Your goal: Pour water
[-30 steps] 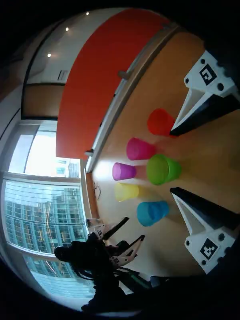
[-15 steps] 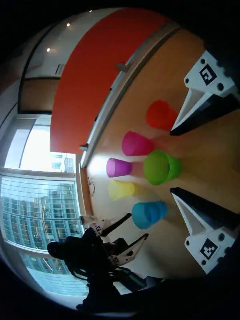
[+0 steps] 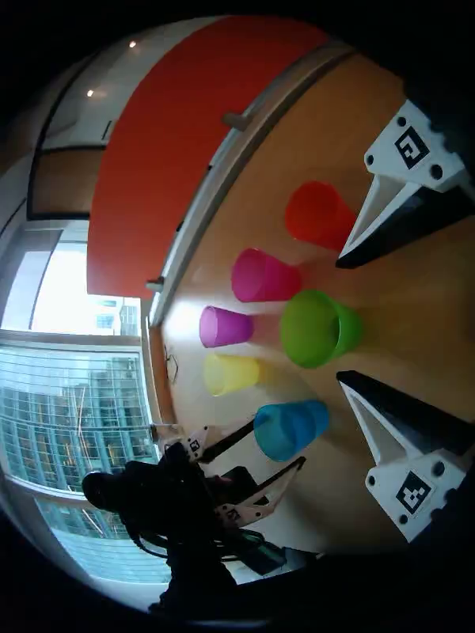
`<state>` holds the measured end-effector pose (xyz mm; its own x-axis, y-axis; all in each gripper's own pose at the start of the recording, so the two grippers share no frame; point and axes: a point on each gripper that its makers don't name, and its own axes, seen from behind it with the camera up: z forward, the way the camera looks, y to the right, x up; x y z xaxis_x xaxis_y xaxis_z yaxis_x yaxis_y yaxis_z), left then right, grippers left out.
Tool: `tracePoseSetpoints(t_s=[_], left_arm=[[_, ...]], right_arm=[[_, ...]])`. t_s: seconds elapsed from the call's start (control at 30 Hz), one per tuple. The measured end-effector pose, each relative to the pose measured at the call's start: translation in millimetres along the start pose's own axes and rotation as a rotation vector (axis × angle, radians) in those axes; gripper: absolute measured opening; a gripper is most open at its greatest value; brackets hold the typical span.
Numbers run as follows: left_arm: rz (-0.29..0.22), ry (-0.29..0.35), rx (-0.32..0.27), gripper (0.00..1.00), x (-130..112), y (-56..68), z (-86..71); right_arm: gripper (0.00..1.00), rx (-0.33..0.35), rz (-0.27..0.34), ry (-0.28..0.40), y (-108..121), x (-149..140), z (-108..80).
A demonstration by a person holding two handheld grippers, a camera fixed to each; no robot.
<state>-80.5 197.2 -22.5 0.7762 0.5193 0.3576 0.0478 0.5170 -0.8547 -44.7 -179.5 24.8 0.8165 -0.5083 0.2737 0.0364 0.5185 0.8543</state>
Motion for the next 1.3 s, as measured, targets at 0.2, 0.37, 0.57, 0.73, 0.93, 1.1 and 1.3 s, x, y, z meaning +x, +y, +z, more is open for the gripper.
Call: tracePoseSetpoints(t_s=[0.2,0.37,0.57,0.73,0.93,1.1,1.3], left_arm=[[-0.001,-0.004,-0.011,0.98,1,1.7,8.5],[-0.011,-0.005,-0.018,0.98,3,0.8,12.2],[0.001,-0.004,-0.002,0.98,3,-3.3,17.1],[0.01,-0.008,0.002,0.91,2,-1.9,20.9],[0.01,-0.009,-0.007,0.85,2,0.1,22.3],[0.014,-0.008,-0.009,0.85,2,0.4,21.5],[0.021,0.0,-0.004,0.84,4,-0.3,19.3]], right_arm=[[1.0,0.009,-0.001,-0.012,0,-2,7.8],[1.0,0.015,-0.001,-0.019,0,-2,13.5],[1.0,0.016,0.001,-0.019,1,-2,16.8],[1.0,0.017,0.002,-0.022,2,-3,18.3],[1.0,0.02,0.001,-0.024,1,-3,19.6],[1.0,0.021,-0.001,-0.026,1,-4,21.9],[1.0,0.027,0.0,-0.029,0,-3,26.4]])
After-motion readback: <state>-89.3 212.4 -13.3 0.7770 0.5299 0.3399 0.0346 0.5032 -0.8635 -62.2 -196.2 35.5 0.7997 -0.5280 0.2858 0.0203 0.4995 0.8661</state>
